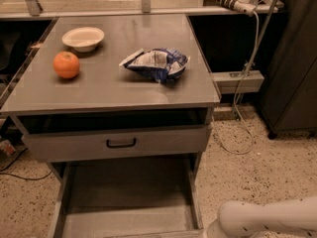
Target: Close middle drawer
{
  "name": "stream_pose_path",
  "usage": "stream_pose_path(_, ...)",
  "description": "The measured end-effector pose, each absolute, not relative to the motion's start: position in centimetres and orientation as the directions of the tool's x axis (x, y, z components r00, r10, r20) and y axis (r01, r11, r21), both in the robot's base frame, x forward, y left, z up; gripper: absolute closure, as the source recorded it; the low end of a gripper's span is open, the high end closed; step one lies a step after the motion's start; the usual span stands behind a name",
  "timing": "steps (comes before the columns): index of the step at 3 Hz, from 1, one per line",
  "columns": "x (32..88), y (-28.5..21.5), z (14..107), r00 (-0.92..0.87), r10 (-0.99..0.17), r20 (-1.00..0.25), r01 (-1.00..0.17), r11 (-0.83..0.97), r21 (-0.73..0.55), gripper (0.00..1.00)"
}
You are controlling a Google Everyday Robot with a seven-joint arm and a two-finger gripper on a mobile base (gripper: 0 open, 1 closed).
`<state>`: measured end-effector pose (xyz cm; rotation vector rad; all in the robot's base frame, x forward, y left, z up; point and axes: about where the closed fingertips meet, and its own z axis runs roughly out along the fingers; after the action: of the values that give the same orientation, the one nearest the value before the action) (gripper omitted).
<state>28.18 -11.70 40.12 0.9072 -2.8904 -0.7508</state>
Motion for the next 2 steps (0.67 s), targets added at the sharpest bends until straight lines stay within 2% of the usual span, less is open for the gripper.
stream_pose_path(2, 31.4, -10.6, 41.0, -0.809, -0.564, -0.166, -0.574, 0.697, 0.429, 1.0)
